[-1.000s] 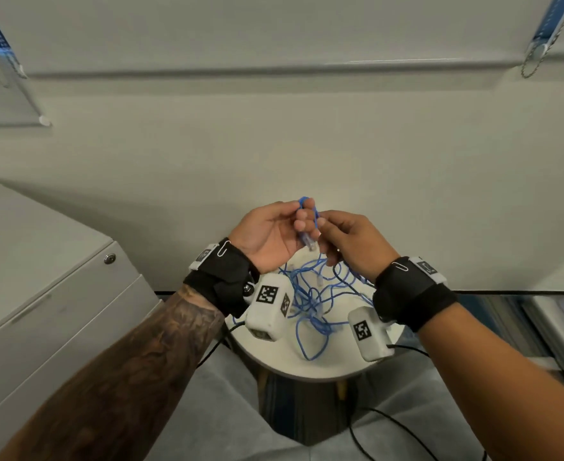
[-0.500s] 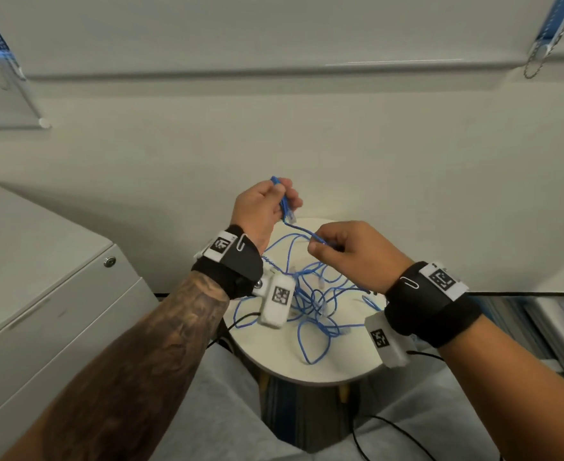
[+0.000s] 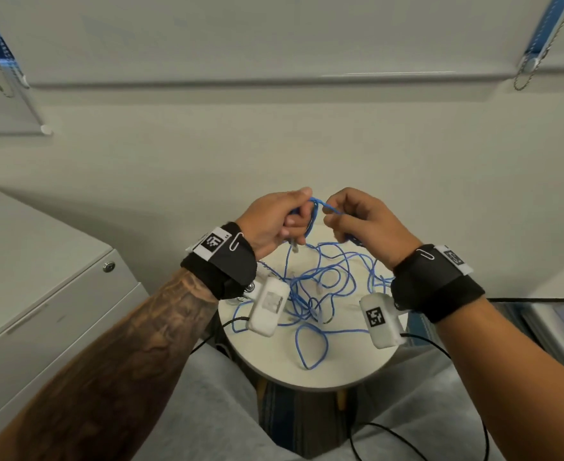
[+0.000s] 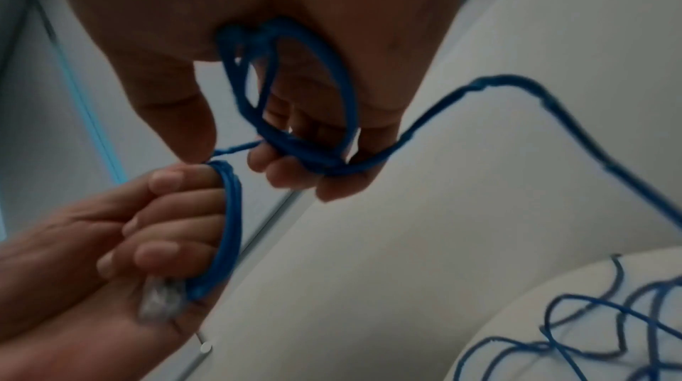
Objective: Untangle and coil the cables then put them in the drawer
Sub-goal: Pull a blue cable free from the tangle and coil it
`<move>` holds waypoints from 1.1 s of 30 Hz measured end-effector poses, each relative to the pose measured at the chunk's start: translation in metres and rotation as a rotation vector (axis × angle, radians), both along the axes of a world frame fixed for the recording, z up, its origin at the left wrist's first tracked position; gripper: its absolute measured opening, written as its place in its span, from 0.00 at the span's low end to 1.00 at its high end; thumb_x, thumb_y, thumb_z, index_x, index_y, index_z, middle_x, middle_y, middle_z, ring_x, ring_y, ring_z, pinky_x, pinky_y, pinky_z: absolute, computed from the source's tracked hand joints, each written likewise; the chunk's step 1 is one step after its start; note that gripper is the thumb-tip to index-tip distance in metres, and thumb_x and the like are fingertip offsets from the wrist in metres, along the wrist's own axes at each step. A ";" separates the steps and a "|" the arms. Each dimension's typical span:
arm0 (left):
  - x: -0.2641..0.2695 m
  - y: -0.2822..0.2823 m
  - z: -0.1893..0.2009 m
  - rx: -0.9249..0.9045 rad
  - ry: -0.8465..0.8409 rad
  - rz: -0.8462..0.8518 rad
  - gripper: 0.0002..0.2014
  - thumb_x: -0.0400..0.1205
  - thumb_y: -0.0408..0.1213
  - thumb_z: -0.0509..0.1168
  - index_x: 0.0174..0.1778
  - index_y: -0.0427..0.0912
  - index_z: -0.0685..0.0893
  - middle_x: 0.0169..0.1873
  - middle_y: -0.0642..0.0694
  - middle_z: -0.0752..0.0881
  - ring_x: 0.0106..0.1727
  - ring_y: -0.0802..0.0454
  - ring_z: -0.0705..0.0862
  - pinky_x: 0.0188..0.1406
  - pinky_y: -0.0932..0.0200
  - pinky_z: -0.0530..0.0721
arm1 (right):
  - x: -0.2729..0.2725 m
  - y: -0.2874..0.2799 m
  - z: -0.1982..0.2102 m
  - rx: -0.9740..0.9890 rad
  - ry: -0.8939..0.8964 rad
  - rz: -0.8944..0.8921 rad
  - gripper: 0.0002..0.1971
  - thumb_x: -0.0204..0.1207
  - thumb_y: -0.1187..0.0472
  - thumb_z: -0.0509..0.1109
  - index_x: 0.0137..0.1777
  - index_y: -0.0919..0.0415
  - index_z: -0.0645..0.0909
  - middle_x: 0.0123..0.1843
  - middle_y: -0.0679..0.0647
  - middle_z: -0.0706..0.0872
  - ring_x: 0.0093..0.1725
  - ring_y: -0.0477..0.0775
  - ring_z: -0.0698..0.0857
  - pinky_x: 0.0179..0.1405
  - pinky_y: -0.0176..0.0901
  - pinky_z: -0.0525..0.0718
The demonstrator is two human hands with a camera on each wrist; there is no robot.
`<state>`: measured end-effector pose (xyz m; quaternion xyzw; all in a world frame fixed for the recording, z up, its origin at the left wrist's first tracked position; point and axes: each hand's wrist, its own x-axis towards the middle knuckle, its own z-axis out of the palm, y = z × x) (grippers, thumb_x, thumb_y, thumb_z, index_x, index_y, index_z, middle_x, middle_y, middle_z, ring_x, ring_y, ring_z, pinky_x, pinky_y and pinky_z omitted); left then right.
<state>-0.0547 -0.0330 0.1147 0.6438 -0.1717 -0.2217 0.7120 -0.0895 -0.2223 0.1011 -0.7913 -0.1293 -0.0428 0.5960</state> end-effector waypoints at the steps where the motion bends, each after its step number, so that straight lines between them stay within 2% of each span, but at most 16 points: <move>1: 0.001 0.001 0.001 -0.075 0.064 0.005 0.19 0.90 0.44 0.54 0.33 0.43 0.73 0.19 0.53 0.63 0.17 0.57 0.61 0.28 0.59 0.78 | 0.000 0.001 -0.002 0.003 0.058 0.025 0.09 0.76 0.61 0.74 0.53 0.63 0.82 0.34 0.47 0.82 0.34 0.49 0.80 0.32 0.39 0.79; 3: 0.003 0.006 0.002 -0.222 0.166 0.020 0.19 0.89 0.45 0.53 0.32 0.45 0.72 0.18 0.54 0.62 0.17 0.58 0.60 0.27 0.61 0.76 | -0.002 0.005 -0.006 -0.045 0.146 0.066 0.14 0.73 0.55 0.72 0.56 0.58 0.82 0.38 0.50 0.84 0.34 0.50 0.81 0.28 0.41 0.78; 5: 0.007 0.013 0.000 -0.369 0.237 0.043 0.19 0.89 0.46 0.53 0.32 0.45 0.71 0.18 0.54 0.62 0.16 0.59 0.60 0.26 0.63 0.75 | -0.004 0.007 -0.012 -0.007 0.177 0.056 0.15 0.72 0.54 0.73 0.57 0.58 0.82 0.38 0.53 0.85 0.30 0.49 0.76 0.24 0.37 0.72; 8: 0.015 0.024 -0.004 -0.511 0.295 0.113 0.19 0.89 0.46 0.54 0.31 0.46 0.72 0.17 0.55 0.63 0.15 0.59 0.61 0.25 0.65 0.75 | -0.004 0.004 -0.020 0.087 0.123 -0.044 0.12 0.80 0.53 0.73 0.57 0.57 0.81 0.31 0.52 0.78 0.28 0.48 0.68 0.23 0.36 0.64; 10: 0.022 0.034 -0.006 -0.624 0.334 0.200 0.18 0.89 0.44 0.54 0.32 0.45 0.71 0.17 0.55 0.63 0.14 0.59 0.61 0.24 0.65 0.76 | -0.002 0.001 -0.024 0.117 0.104 -0.123 0.10 0.83 0.52 0.71 0.53 0.59 0.78 0.27 0.49 0.71 0.26 0.48 0.64 0.22 0.38 0.61; 12: 0.031 0.047 -0.004 -0.761 0.362 0.284 0.19 0.89 0.43 0.53 0.31 0.45 0.72 0.17 0.54 0.64 0.14 0.58 0.62 0.24 0.65 0.76 | 0.001 -0.005 -0.031 0.107 0.126 -0.226 0.12 0.85 0.51 0.68 0.47 0.61 0.76 0.25 0.48 0.69 0.25 0.47 0.63 0.21 0.39 0.61; 15: 0.040 0.065 -0.001 -0.852 0.369 0.345 0.20 0.89 0.43 0.54 0.30 0.44 0.75 0.17 0.54 0.65 0.14 0.58 0.62 0.25 0.66 0.77 | 0.005 -0.019 -0.044 -0.018 0.238 -0.319 0.17 0.85 0.48 0.66 0.41 0.59 0.79 0.28 0.48 0.73 0.26 0.47 0.66 0.25 0.40 0.66; 18: 0.042 0.075 0.005 -0.881 0.331 0.369 0.20 0.88 0.43 0.54 0.30 0.44 0.75 0.17 0.54 0.65 0.14 0.58 0.62 0.24 0.65 0.77 | 0.005 -0.025 -0.056 -0.267 0.280 -0.339 0.19 0.87 0.48 0.62 0.38 0.58 0.81 0.31 0.49 0.79 0.29 0.48 0.75 0.32 0.41 0.71; 22: 0.044 0.091 0.016 -0.943 0.267 0.464 0.23 0.88 0.40 0.55 0.25 0.43 0.76 0.16 0.53 0.64 0.15 0.58 0.61 0.24 0.65 0.76 | -0.003 -0.029 -0.068 -0.444 0.331 -0.306 0.21 0.88 0.49 0.60 0.41 0.62 0.85 0.35 0.51 0.82 0.34 0.49 0.78 0.38 0.43 0.74; 25: 0.042 0.085 0.017 -0.824 0.254 0.470 0.21 0.88 0.41 0.55 0.27 0.44 0.74 0.16 0.53 0.64 0.14 0.58 0.60 0.24 0.65 0.75 | -0.009 -0.028 -0.078 -0.660 0.372 -0.188 0.21 0.87 0.48 0.63 0.39 0.60 0.86 0.36 0.53 0.85 0.38 0.53 0.82 0.39 0.43 0.76; 27: 0.036 0.067 0.015 -0.584 0.229 0.380 0.18 0.88 0.43 0.55 0.30 0.46 0.71 0.15 0.54 0.63 0.14 0.59 0.59 0.23 0.66 0.73 | -0.013 -0.021 -0.079 -0.648 0.395 -0.086 0.19 0.84 0.48 0.66 0.36 0.58 0.86 0.34 0.50 0.87 0.33 0.49 0.83 0.33 0.38 0.78; 29: 0.026 0.049 0.011 -0.344 0.211 0.222 0.18 0.88 0.44 0.55 0.31 0.47 0.70 0.16 0.55 0.61 0.14 0.60 0.59 0.23 0.65 0.74 | -0.016 -0.013 -0.071 -0.601 0.368 0.037 0.16 0.83 0.48 0.69 0.37 0.56 0.87 0.31 0.44 0.88 0.31 0.44 0.85 0.33 0.33 0.79; 31: 0.016 0.035 0.007 -0.191 0.206 0.084 0.18 0.88 0.45 0.56 0.31 0.47 0.70 0.17 0.55 0.61 0.16 0.60 0.58 0.24 0.63 0.74 | -0.016 -0.006 -0.058 -0.514 0.276 0.083 0.06 0.81 0.54 0.72 0.46 0.53 0.89 0.38 0.39 0.89 0.40 0.41 0.87 0.42 0.34 0.82; 32: 0.012 0.030 0.005 -0.147 0.214 0.036 0.18 0.88 0.45 0.56 0.31 0.47 0.71 0.17 0.55 0.61 0.16 0.60 0.58 0.25 0.63 0.74 | -0.016 -0.003 -0.050 -0.412 0.216 0.077 0.06 0.79 0.60 0.72 0.53 0.52 0.88 0.45 0.39 0.90 0.47 0.41 0.88 0.49 0.36 0.83; 33: 0.010 0.025 0.003 -0.123 0.230 0.001 0.18 0.88 0.46 0.56 0.31 0.47 0.71 0.18 0.55 0.61 0.16 0.60 0.58 0.26 0.63 0.74 | -0.016 0.000 -0.042 -0.284 0.153 0.069 0.14 0.77 0.68 0.71 0.59 0.53 0.87 0.52 0.41 0.90 0.54 0.43 0.88 0.55 0.39 0.84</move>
